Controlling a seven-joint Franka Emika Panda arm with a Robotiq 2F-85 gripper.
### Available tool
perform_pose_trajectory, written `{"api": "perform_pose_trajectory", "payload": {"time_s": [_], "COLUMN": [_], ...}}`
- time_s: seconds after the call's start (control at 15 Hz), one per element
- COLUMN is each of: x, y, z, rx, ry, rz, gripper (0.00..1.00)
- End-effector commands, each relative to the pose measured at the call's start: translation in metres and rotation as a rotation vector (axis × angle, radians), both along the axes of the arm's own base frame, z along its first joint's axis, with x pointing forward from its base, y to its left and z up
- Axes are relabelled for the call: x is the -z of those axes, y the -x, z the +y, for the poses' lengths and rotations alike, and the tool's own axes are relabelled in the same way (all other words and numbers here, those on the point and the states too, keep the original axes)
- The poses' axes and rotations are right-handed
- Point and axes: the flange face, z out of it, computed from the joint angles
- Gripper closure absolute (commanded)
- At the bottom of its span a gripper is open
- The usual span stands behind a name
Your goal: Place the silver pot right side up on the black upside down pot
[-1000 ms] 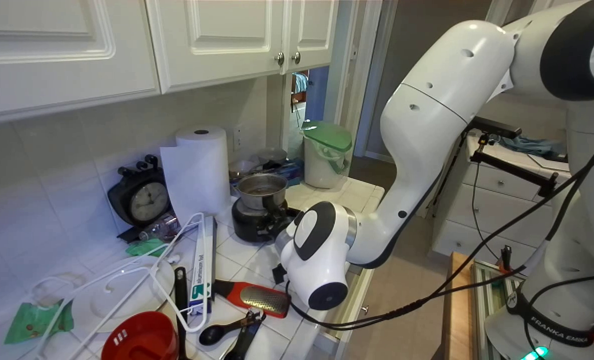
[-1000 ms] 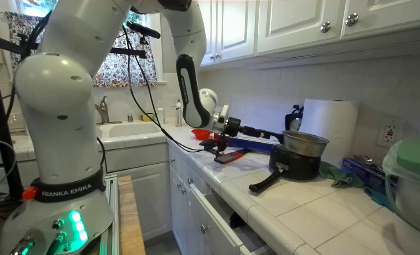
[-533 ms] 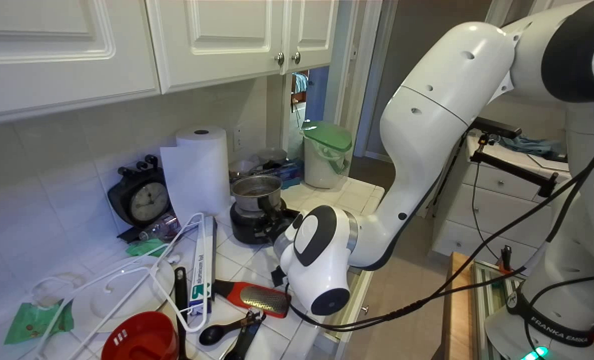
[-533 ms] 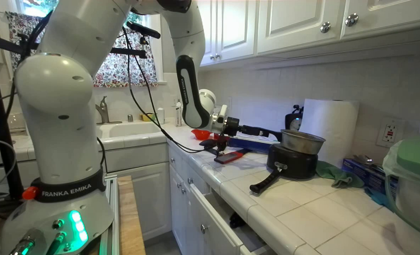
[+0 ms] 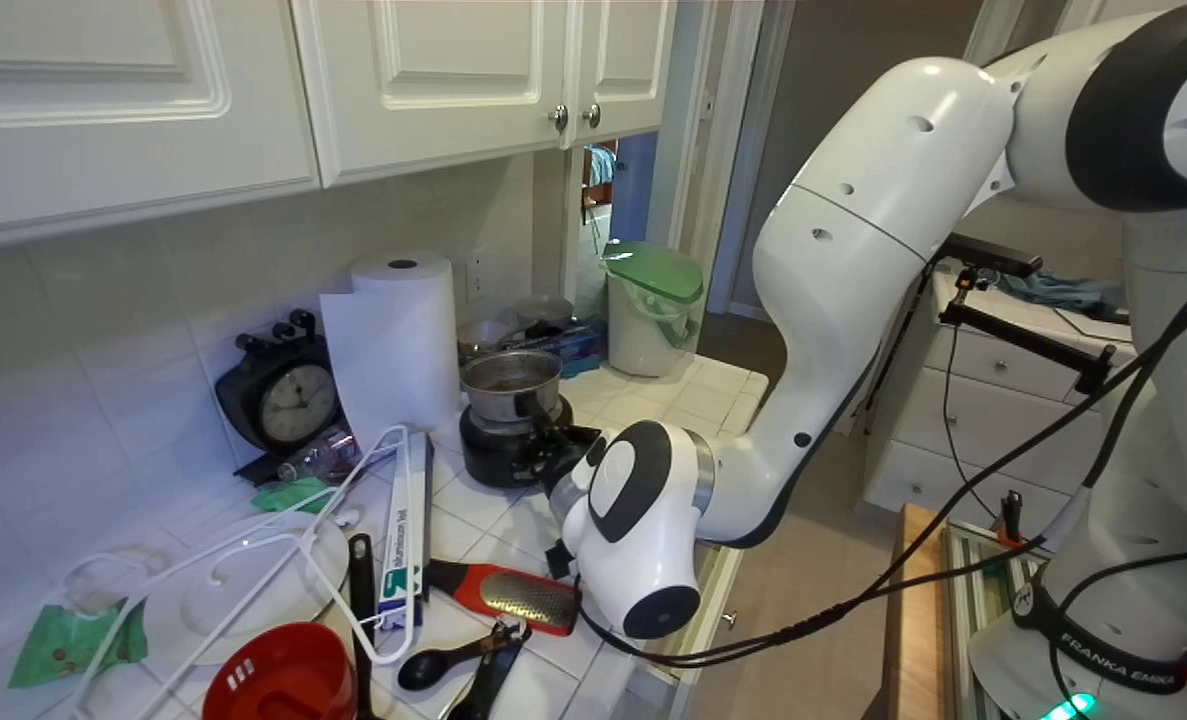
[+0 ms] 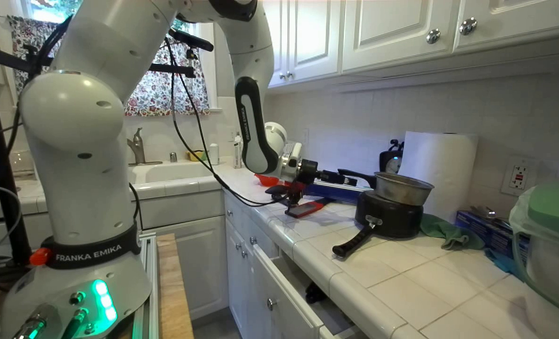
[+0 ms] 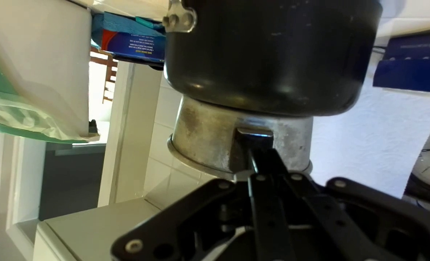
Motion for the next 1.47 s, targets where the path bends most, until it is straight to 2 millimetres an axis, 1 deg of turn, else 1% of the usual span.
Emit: {"api": "perform_pose_trajectory", "payload": {"time_s": [0.0, 0.07, 0.2, 0.33, 0.4, 0.47, 0.53, 0.6, 0.67, 0.8, 0.87, 0.93, 1.0, 1.33, 1.4], "x": [0.002, 0.001, 0.000, 0.001, 0.002, 0.003, 0.003, 0.003, 0.004, 0.004, 0.004, 0.004, 0.005, 0.011, 0.012], "y": [-0.001, -0.001, 0.000, 0.001, 0.001, 0.002, 0.003, 0.003, 0.004, 0.004, 0.005, 0.005, 0.006, 0.009, 0.009], "z": [0.003, 0.003, 0.004, 0.004, 0.004, 0.003, 0.003, 0.003, 0.003, 0.004, 0.004, 0.005, 0.005, 0.005, 0.006], "rx": [-0.025, -0.026, -0.027, -0.026, -0.026, -0.023, -0.020, -0.020, -0.018, -0.019, -0.020, -0.021, -0.020, -0.024, -0.024], "ry": [0.026, 0.025, 0.025, 0.025, 0.027, 0.028, 0.028, 0.029, 0.028, 0.028, 0.028, 0.030, 0.033, 0.054, 0.056], "rz": [-0.022, -0.024, -0.023, -0.020, -0.015, -0.008, 0.004, 0.003, 0.010, 0.017, 0.023, 0.029, 0.033, 0.063, 0.066], "gripper": [0.80, 0.87, 0.91, 0.75, 0.72, 0.76, 0.86, 0.91, 0.95, 1.00, 0.97, 0.97, 0.95, 0.93, 0.74]}}
